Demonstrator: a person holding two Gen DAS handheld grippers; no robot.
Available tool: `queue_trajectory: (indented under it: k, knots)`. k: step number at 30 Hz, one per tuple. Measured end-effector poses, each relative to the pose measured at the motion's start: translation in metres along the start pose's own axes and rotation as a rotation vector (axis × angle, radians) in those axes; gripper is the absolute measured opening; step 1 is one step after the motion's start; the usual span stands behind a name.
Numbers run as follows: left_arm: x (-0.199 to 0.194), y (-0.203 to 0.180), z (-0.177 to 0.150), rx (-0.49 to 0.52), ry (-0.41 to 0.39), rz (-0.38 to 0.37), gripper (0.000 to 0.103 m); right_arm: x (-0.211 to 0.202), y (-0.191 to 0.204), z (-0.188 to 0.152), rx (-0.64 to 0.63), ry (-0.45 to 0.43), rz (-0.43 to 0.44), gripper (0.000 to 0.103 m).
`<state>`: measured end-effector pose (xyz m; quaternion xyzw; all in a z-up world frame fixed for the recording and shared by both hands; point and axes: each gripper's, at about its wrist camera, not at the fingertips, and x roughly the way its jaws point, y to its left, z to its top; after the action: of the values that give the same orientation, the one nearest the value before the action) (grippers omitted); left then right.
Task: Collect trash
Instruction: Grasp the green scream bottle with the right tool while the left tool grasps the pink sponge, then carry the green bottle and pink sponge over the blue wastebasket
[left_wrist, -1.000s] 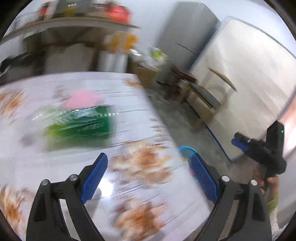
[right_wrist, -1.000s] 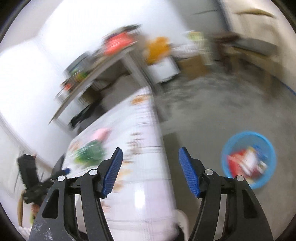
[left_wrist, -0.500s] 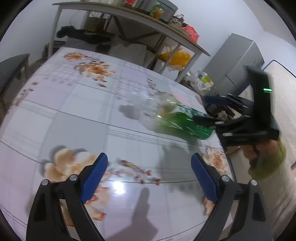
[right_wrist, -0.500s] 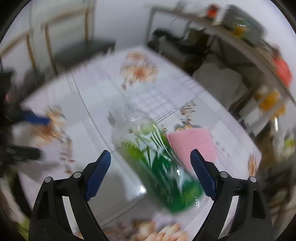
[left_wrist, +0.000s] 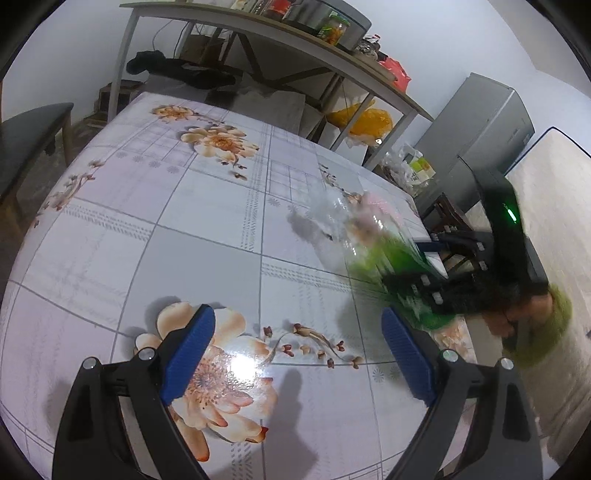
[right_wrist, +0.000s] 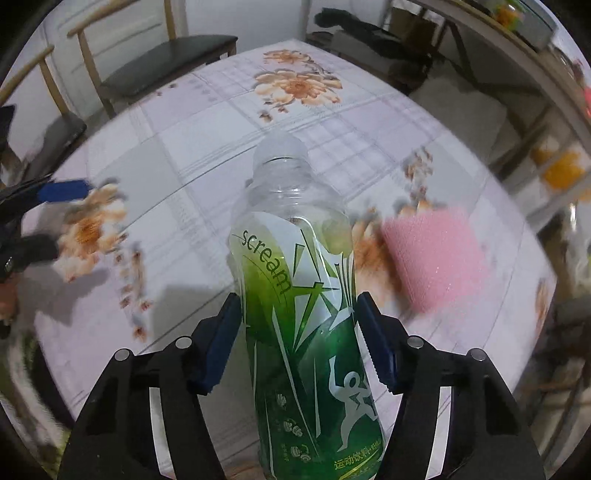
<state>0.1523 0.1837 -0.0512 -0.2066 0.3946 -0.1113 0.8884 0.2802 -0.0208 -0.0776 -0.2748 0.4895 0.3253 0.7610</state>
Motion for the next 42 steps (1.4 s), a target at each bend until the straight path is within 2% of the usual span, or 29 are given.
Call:
queue_trajectory:
  k: [6, 9, 11, 13, 16, 17, 20, 23, 25, 29, 31, 34, 36, 42]
  knots:
    - [0.010, -0.018, 0.023, 0.069, 0.043, -0.019, 0.089, -0.032, 0.012, -0.068, 0.191, -0.017, 0.056, 0.060]
    - [0.028, -0.041, 0.042, 0.164, 0.097, -0.035, 0.089, -0.046, -0.003, -0.104, 0.351, -0.017, 0.044, 0.060]
    - [0.045, -0.057, 0.055, 0.217, 0.136, -0.044, 0.089, -0.053, -0.018, -0.126, 0.468, -0.019, 0.006, 0.060]
    - [0.068, -0.075, 0.070, 0.273, 0.165, -0.055, 0.093, -0.058, -0.035, -0.146, 0.592, -0.030, -0.023, 0.060]
    - [0.112, -0.101, 0.088, 0.323, 0.221, -0.054, 0.097, -0.063, -0.061, -0.171, 0.776, -0.080, -0.014, 0.060]
    - [0.125, -0.107, 0.094, 0.335, 0.239, -0.071, 0.097, -0.063, -0.065, -0.176, 0.810, -0.094, -0.006, 0.060]
    - [0.169, -0.127, 0.112, 0.358, 0.247, -0.054, 0.097, -0.061, -0.075, -0.183, 0.900, -0.152, 0.042, 0.060]
    - [0.212, -0.146, 0.125, 0.410, 0.277, -0.016, 0.097, -0.061, -0.079, -0.187, 0.944, -0.188, 0.061, 0.060]
    - [0.238, -0.153, 0.127, 0.446, 0.331, 0.003, 0.097, -0.062, -0.083, -0.192, 0.967, -0.201, 0.076, 0.060]
    - [0.272, -0.164, 0.123, 0.507, 0.391, 0.067, 0.097, -0.062, -0.088, -0.197, 1.002, -0.215, 0.106, 0.060]
    - [0.287, -0.166, 0.118, 0.536, 0.415, 0.132, 0.097, -0.066, -0.087, -0.201, 1.006, -0.216, 0.106, 0.060]
    - [0.290, -0.166, 0.116, 0.555, 0.385, 0.169, 0.093, -0.067, -0.086, -0.199, 1.007, -0.217, 0.097, 0.060]
    - [0.286, -0.166, 0.114, 0.558, 0.364, 0.188, 0.080, -0.069, -0.086, -0.202, 1.010, -0.220, 0.093, 0.060]
    - [0.254, -0.153, 0.097, 0.554, 0.385, 0.181, 0.079, -0.068, -0.083, -0.205, 1.029, -0.215, 0.103, 0.060]
